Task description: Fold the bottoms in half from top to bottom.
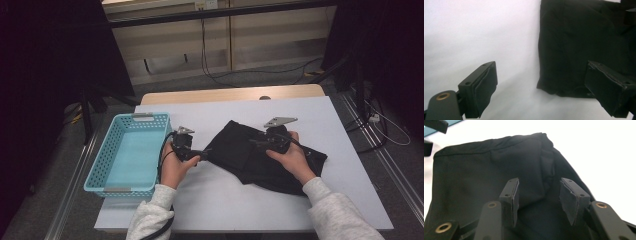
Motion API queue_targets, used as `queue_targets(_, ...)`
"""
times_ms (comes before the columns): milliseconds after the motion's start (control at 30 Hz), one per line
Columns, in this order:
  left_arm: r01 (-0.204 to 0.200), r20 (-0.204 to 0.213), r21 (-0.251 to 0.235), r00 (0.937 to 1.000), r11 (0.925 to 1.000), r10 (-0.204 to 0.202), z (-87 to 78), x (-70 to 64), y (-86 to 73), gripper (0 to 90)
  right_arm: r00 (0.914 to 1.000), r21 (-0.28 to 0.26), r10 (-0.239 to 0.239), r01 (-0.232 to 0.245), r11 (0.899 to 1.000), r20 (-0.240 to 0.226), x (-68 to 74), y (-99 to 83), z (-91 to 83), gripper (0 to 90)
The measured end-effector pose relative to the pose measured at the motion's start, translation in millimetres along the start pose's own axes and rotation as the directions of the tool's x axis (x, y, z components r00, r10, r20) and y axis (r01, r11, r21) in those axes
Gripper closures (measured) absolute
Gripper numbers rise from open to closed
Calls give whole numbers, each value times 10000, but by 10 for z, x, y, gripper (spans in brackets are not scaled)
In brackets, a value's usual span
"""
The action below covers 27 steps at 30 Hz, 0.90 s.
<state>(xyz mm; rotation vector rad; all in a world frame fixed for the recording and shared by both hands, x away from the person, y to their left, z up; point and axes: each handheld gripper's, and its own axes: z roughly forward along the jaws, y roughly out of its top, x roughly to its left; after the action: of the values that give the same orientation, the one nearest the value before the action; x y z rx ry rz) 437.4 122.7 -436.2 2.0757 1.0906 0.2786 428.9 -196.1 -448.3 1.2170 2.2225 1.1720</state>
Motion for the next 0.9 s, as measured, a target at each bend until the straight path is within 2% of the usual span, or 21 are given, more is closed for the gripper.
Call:
queue_targets(33,7,11,35,10000,10000,-7,1,0,-8,119,9999,65,-4,3,10000,125,0,7,24,506)
queue_targets(100,30,-8,25,10000,10000,-30,1,-3,-15,120,9999,80,125,-125,9999,4,-20,27,93,505)
queue_targets(167,-4,-29,13,10000,10000,4,-2,3,-14,121,9997,178,216,-218,9996,122,-34,32,149,489)
queue_targets(233,24,-47,-6,10000,10000,-24,-1,6,-18,121,9997,385,160,-167,9991,181,-36,19,223,502)
queue_targets(267,38,-81,-22,10000,10000,-38,-1,6,-18,121,9997,436,243,-244,9988,19,-26,12,245,523)
queue_targets(333,31,-50,-33,10000,10000,-31,2,-1,-15,121,9999,632,17,-24,9980,119,1,4,280,549)
queue_targets(400,-8,-75,-61,10000,10000,8,3,-10,-14,122,9999,569,92,-84,9983,-138,5,8,287,691)
queue_targets(433,12,-14,-82,10000,10000,-12,3,-16,-13,122,9998,571,101,-91,9983,-171,7,7,290,710)
queue_targets(467,22,-19,-111,10000,9999,-23,0,-17,-11,124,9998,554,108,-98,9984,-165,2,9,281,800)
queue_targets(533,-41,-58,-121,10000,9999,40,-11,-21,-2,125,9996,505,3,10,9987,-269,-2,18,252,846)
queue_targets(700,1,10,-245,10000,9997,0,-38,-23,20,129,9988,345,296,-283,9990,-387,-45,60,118,863)
queue_targets(900,-45,56,-322,10000,9995,47,-60,-18,42,129,9967,470,692,-671,9966,-434,-81,35,-174,862)
